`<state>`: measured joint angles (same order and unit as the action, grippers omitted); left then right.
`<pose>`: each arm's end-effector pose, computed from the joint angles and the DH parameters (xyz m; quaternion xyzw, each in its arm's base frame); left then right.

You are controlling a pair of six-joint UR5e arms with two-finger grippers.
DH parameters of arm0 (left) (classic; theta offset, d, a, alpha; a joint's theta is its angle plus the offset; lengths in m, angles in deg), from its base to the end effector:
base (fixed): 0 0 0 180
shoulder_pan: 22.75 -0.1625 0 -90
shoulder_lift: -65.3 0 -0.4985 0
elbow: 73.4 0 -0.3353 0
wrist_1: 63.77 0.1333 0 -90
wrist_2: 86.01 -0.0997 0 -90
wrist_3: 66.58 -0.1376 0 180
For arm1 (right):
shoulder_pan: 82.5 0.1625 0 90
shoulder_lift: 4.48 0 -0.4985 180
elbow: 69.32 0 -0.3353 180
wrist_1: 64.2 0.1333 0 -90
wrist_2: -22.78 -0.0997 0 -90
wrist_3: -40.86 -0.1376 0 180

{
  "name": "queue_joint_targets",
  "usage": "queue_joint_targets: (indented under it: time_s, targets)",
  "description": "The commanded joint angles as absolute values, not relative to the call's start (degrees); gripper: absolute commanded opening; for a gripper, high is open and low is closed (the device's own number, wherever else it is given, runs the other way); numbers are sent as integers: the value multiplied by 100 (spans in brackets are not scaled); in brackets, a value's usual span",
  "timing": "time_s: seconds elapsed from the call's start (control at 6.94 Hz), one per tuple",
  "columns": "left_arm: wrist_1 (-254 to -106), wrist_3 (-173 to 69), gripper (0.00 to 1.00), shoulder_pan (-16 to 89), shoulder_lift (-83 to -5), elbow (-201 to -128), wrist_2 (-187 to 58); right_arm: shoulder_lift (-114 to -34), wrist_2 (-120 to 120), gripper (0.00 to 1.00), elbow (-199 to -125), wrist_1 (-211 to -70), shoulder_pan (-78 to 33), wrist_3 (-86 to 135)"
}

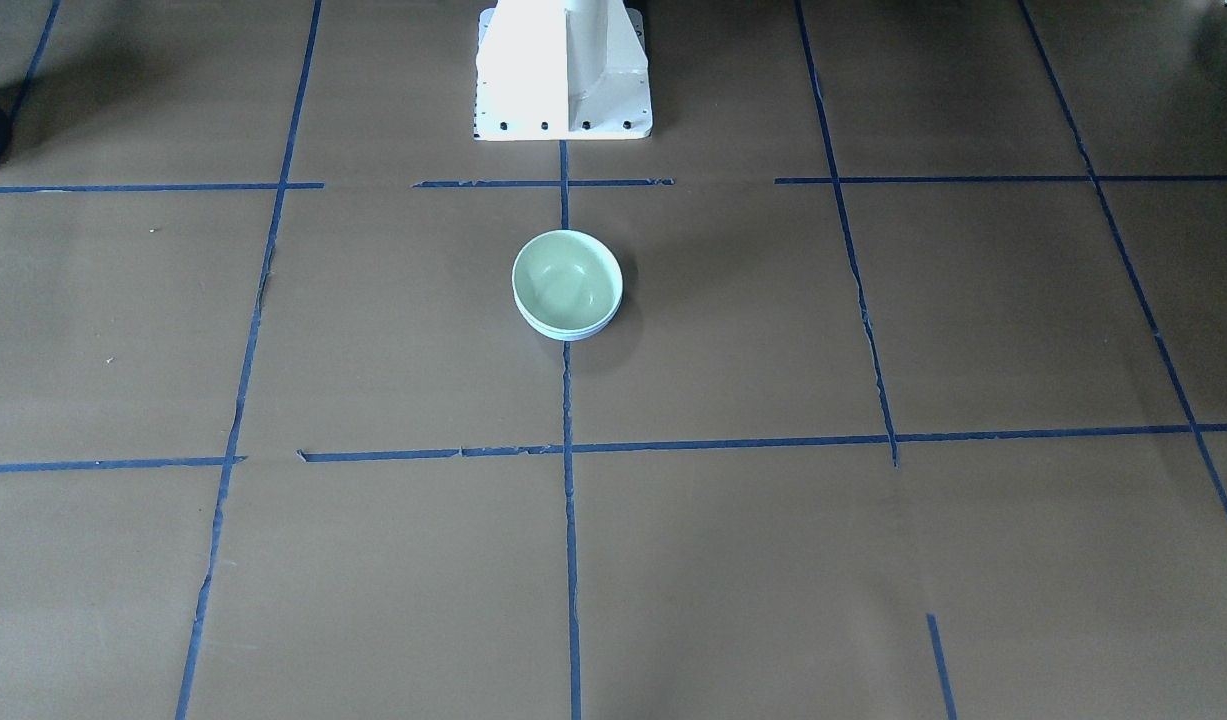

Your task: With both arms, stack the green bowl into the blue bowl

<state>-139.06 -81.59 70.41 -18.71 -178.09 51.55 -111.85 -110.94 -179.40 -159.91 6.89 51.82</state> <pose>-0.0520 -0.3665 0.7103 0.0162 0.4052 0.0733 0.9111 0.0352 -0.2809 0.7269 0.0094 -0.3729 -0.0838 0.9240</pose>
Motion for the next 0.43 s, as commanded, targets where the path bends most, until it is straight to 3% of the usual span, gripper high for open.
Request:
queue_joint_targets:
  time_s: [0.0,0.29]
  targets:
    - [-13910,-8170,100,7041,-1864,-17764,5163,-11180,-11099,100,-17962,-15991,688,5150]
    - [-13910,-8178,100,7041,-1864,-17729,5163,-11189,-11125,100,-17962,-16000,688,5141]
